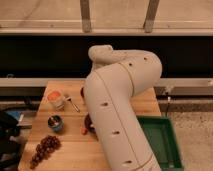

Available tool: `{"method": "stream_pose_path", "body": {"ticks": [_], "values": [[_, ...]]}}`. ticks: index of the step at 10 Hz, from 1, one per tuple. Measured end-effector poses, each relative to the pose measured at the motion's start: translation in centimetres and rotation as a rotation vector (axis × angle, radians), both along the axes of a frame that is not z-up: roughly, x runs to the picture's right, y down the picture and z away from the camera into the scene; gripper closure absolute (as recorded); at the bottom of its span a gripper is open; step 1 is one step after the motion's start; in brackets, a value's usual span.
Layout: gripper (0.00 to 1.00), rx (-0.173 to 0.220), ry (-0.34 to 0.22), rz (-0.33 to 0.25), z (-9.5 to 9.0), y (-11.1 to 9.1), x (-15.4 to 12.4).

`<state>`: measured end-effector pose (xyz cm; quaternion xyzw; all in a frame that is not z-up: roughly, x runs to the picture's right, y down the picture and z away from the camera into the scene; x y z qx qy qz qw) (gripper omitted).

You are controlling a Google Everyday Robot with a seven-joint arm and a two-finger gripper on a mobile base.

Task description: Wipe red bowl with eraser

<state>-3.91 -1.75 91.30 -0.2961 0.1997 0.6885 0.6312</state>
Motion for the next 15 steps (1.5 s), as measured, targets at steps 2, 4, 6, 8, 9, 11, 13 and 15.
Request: {"method": "stream_pose_path", "body": {"ticks": [2, 4, 6, 8, 9, 11, 13, 15], "values": [[1.00, 0.010, -0.003, 0.007, 1.0, -1.5, -0.8], [1.00, 0.032, -0.040, -0.013, 1.7, -3.0, -3.2], [1.00, 0.043, -0.072, -0.028, 1.2, -3.7, -4.4], [1.00, 0.047, -0.110, -0.028, -0.3, -3.2, -4.6], [1.00, 0.047, -0.132, -0.017, -1.2, -2.8, -4.3], [1.00, 0.046, -0.209, 0.045, -2.8, -2.6, -3.3], [1.00, 0.051, -0.320, 0.126, -4.2, -3.0, -2.3], [1.00, 0.052, -0.425, 0.184, -4.7, -3.1, -2.3]]}}
